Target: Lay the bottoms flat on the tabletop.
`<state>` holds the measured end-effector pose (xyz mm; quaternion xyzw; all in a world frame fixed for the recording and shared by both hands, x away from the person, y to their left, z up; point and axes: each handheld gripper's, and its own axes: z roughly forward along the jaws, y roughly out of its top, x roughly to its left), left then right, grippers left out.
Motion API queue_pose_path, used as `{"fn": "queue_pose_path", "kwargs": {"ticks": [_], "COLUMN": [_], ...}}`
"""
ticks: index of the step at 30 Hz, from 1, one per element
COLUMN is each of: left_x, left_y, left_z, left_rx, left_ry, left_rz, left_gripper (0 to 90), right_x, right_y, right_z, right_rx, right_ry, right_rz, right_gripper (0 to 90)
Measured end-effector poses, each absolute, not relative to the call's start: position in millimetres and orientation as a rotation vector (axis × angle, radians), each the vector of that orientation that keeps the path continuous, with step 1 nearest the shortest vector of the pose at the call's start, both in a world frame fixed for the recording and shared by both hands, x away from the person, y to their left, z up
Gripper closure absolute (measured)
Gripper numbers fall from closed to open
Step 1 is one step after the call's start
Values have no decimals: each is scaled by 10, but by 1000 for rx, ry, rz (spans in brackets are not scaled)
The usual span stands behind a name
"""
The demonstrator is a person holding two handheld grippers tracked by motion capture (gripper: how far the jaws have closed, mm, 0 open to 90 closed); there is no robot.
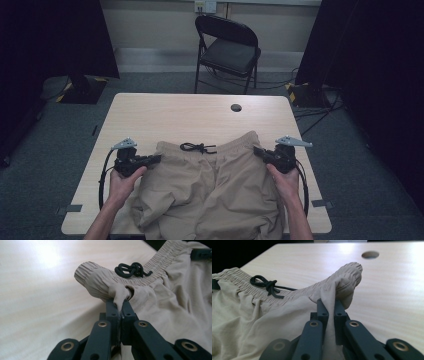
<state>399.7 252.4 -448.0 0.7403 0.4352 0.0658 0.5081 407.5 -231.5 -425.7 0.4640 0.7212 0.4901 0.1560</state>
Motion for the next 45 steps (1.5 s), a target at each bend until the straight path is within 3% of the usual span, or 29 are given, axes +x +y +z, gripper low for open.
{"fn": "queue_pose_path", "kwargs": {"ticks": [28, 45], "left_x": [4236, 4750], "left_y": [2706, 2729], "left_z": [-3473, -2688], "left_rx": [1635, 1562], "left_ry": [913, 873], "left_rz": [278, 357], "left_gripper": [884, 885], "right_x": [4273, 4782], "right_y": [-2313, -2289], "right_z": [-3326, -2594], "right_rx": [1170, 1115], "right_ry": [1938, 1860], "right_rz": [1507, 1542], "right_gripper": [881, 881]}}
